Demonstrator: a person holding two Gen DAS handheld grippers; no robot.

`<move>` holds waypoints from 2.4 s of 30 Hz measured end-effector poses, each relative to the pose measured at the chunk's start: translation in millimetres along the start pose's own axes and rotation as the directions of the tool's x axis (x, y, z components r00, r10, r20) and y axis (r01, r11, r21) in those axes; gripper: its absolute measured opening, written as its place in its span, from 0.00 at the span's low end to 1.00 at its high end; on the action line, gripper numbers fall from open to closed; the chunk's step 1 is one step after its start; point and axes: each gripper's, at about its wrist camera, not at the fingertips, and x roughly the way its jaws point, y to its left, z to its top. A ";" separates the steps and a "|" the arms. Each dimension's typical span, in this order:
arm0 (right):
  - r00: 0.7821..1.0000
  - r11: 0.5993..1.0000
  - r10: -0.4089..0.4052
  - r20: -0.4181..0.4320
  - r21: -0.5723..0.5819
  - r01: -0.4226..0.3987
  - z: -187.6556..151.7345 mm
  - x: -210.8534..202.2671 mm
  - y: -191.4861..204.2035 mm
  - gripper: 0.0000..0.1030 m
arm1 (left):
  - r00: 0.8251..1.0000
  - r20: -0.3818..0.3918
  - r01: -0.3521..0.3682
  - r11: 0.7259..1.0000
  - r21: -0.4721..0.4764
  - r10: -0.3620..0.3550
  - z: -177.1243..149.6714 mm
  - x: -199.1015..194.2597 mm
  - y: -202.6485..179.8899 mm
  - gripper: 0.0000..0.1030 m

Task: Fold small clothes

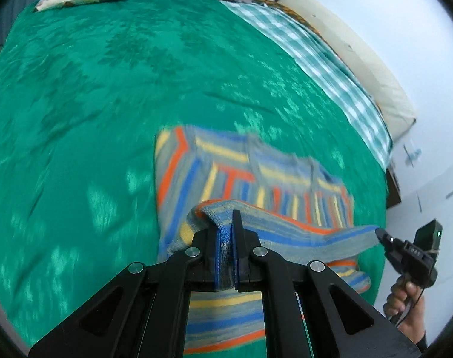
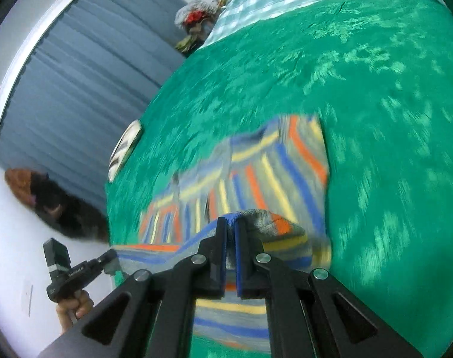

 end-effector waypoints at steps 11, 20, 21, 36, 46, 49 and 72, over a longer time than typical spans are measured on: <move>1.000 0.993 -0.020 -0.003 0.113 0.020 85.6 86.3 -50.9 0.03 | 0.991 -0.062 -0.120 0.993 -0.001 0.119 68.2 92.0 15.8 0.18; 0.986 0.976 -0.155 0.067 -0.144 0.163 112.8 64.5 -14.1 0.34 | 0.984 0.111 -0.138 0.990 0.001 0.138 63.7 35.0 24.0 0.66; 0.985 0.957 -0.170 0.028 -0.233 0.172 102.6 64.6 -1.1 0.34 | 0.988 0.108 -0.122 0.990 0.070 0.114 48.7 28.0 14.2 0.66; 0.927 0.779 -0.356 -0.122 -0.587 0.221 -2.6 15.5 15.0 0.34 | 0.980 -0.076 -0.133 0.893 0.431 0.183 -100.6 -12.5 -6.9 0.45; 0.904 0.796 -0.426 0.034 -0.462 0.392 103.7 125.1 4.5 0.04 | 0.983 -0.032 -0.158 0.927 0.340 0.179 -126.6 -28.5 3.2 0.52; 0.883 0.786 -0.467 0.051 -0.433 0.441 107.9 127.9 -0.1 0.19 | 0.981 -0.026 -0.172 0.922 0.346 0.193 -125.5 -22.0 6.4 0.56; 0.936 0.825 -0.347 0.054 -0.457 0.333 -92.6 -31.3 -5.5 0.44 | 0.943 0.048 -0.332 0.920 0.207 0.330 -160.4 -24.4 7.1 0.83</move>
